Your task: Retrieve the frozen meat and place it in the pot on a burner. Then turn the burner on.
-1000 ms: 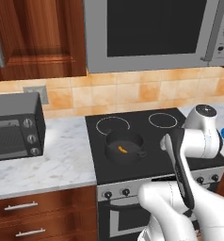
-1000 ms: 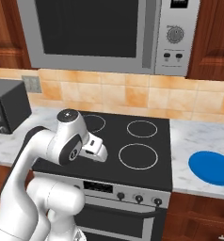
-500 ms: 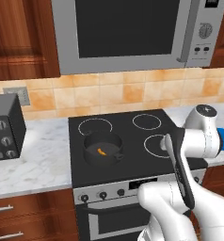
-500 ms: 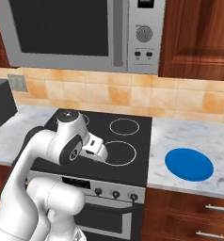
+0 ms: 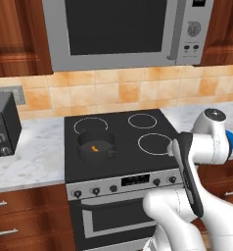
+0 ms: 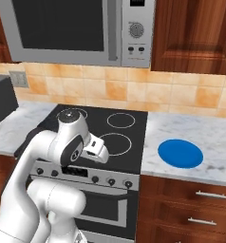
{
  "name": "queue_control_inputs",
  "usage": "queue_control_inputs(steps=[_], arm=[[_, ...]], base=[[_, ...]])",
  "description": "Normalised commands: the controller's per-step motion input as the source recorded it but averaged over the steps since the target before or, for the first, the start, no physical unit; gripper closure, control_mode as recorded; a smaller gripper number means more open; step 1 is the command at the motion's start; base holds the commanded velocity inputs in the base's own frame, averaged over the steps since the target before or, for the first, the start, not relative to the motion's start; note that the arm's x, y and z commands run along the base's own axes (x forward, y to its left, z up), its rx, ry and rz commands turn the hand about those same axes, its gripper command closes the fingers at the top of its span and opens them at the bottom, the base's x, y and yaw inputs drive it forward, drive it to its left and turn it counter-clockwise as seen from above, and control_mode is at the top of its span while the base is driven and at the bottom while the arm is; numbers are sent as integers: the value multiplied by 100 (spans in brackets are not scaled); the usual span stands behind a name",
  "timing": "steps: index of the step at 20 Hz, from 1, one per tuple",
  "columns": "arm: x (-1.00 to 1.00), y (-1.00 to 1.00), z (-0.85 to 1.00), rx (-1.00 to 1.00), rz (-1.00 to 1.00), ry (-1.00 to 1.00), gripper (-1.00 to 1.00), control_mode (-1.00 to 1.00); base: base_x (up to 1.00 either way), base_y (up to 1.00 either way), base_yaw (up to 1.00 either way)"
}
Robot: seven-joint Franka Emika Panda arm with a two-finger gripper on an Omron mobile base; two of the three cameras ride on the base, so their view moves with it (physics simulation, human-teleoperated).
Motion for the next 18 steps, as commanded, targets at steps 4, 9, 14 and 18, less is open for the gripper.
queue_control_inputs(steps=[4, 9, 14, 18], arm=[[0, 0, 0, 0, 0, 0, -100, 100], [-6, 6, 0, 0, 0, 0, -100, -100], [0, 80, -3, -5, -6, -5, -100, -100], [-19, 100, -46, -1, -5, -20, -100, -100]], base=[[-13, 0, 0], [0, 0, 0], [0, 0, 0], [0, 0, 0]])
